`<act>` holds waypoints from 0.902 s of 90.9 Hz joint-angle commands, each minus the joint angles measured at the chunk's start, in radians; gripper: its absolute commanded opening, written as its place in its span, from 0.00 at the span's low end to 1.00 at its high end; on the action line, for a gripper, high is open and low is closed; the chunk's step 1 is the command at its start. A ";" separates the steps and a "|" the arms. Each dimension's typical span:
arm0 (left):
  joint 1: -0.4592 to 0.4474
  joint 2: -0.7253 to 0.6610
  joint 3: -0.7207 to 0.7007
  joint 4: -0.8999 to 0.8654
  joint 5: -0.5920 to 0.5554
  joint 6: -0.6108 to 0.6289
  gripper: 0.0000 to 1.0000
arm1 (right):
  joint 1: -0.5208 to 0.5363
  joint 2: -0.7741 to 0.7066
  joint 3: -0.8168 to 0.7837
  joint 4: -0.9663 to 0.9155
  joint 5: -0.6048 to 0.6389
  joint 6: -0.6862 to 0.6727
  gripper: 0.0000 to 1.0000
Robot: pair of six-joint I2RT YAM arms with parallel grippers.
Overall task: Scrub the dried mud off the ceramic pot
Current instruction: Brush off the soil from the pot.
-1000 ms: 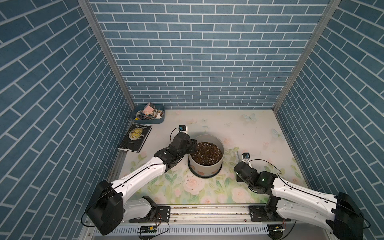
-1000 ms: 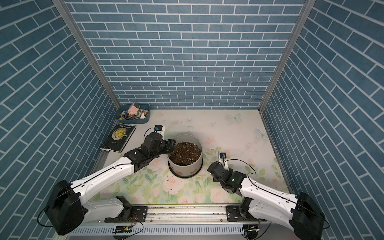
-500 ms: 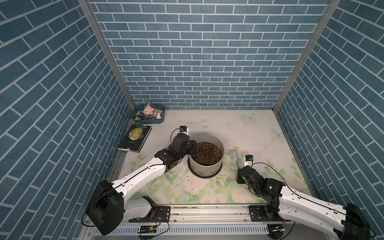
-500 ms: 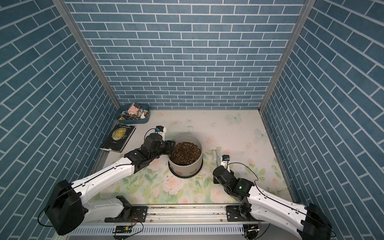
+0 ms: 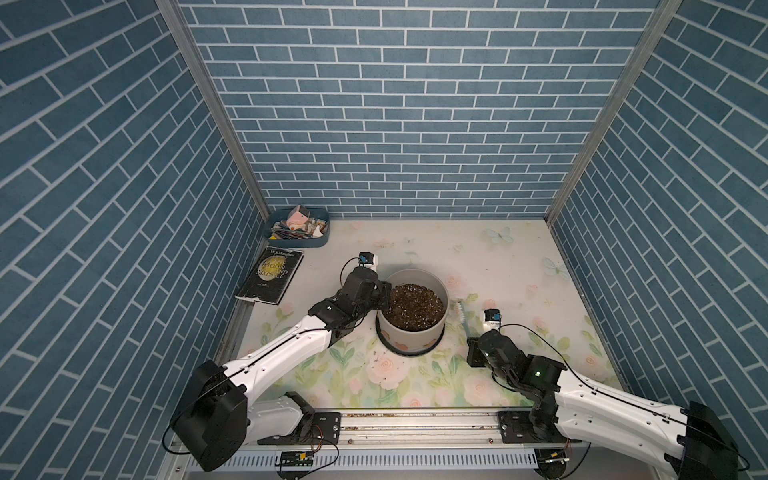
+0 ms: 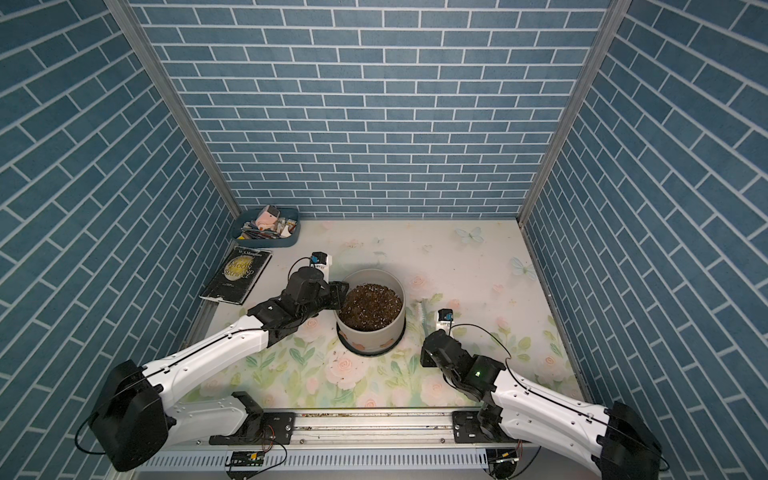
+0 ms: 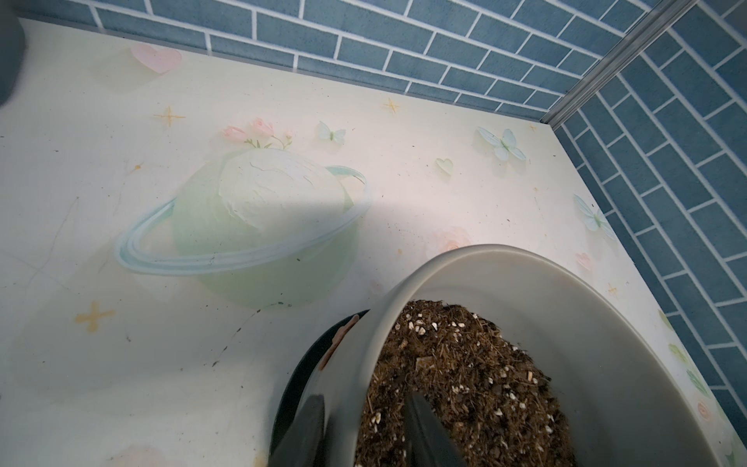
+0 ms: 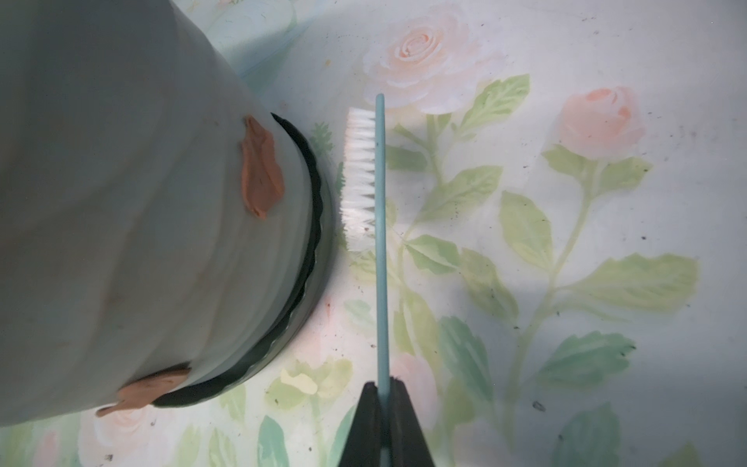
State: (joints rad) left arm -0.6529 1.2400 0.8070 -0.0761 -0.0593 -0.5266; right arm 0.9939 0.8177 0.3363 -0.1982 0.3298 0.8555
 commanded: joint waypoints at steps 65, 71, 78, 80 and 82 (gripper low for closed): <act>-0.007 0.007 0.002 0.045 0.043 0.010 0.24 | -0.104 0.028 -0.106 0.261 -0.212 -0.004 0.00; -0.008 0.008 0.001 0.047 0.044 0.010 0.24 | -0.105 0.026 -0.113 0.261 -0.214 -0.002 0.00; -0.008 0.008 0.004 0.047 0.044 0.010 0.22 | -0.104 0.024 -0.122 0.274 -0.222 0.004 0.00; -0.007 0.009 0.004 0.048 0.045 0.010 0.21 | -0.104 0.023 -0.123 0.279 -0.225 0.005 0.00; -0.008 0.008 0.004 0.048 0.044 0.010 0.20 | -0.105 0.023 -0.123 0.282 -0.228 0.005 0.00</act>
State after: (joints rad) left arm -0.6464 1.2419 0.8066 -0.0814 -0.0734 -0.5209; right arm 0.8917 0.8532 0.2253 0.0387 0.1200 0.8494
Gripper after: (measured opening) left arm 0.215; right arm 0.053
